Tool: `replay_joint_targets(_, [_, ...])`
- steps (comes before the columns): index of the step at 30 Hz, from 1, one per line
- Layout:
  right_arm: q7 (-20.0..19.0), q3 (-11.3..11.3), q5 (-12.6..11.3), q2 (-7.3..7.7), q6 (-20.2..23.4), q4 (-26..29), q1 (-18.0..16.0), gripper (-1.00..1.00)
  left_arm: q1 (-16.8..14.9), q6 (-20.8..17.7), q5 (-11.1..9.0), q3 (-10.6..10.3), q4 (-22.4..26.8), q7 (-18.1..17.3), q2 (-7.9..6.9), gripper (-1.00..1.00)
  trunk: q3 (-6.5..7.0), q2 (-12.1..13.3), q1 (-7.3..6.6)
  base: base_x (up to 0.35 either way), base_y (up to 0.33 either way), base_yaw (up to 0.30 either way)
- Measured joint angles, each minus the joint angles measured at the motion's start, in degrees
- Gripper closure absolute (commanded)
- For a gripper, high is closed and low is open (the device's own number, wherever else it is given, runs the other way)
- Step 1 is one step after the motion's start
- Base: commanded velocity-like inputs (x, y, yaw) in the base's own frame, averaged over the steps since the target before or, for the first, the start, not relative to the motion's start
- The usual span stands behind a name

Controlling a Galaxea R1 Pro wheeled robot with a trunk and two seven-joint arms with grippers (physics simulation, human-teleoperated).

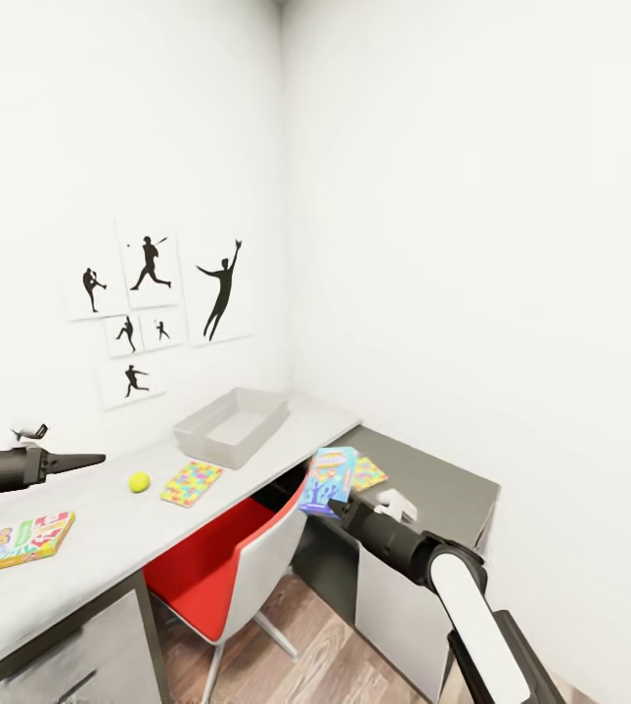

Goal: Put all the toys in the child's room - the three board games (two on the bed and one on the table), the two jigsaw puzzles on the table, and the tennis ball on the table - inside the toy box on the table in the child's room.

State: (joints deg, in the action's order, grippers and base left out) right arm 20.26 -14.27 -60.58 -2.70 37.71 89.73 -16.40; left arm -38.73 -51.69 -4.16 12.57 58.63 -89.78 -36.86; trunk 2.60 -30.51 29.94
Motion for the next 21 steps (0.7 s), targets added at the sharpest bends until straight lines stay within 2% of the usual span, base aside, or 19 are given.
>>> replay_joint_targets(4, [0.0, 0.4, -0.1, 0.1, 0.2, 0.1, 0.0, 1.0, 0.0, 0.0, 0.0, 0.0, 0.0, 0.0, 0.03, -1.0, -0.26, 0.0, -0.01, 0.066, -0.121, 0.203])
replay_joint_targets(9, [0.0, 0.9, -2.4, 0.16, 0.3, 0.1, 0.0, 1.0, 0.0, 0.0, 0.0, 0.0, 0.0, 0.0, 0.05, -1.0, -0.59, 0.0, -0.01, 0.086, -0.075, 0.203])
replay_joint_targets(12, [0.0, 1.0, -2.9, 0.16, 0.4, 0.1, 0.0, 1.0, 0.0, 0.0, 0.0, -0.1, 0.0, 0.0, 0.05, -1.0, -0.8, 0.0, -0.01, 0.107, -0.076, 0.203])
replay_joint_targets(21, [0.0, 1.0, -3.1, 0.16, 0.4, 0.1, 0.0, 1.0, 0.0, 0.0, 0.6, -0.1, 0.0, 0.0, 0.05, -1.0, -1.41, 0.0, -0.01, 0.119, -0.07, 0.203])
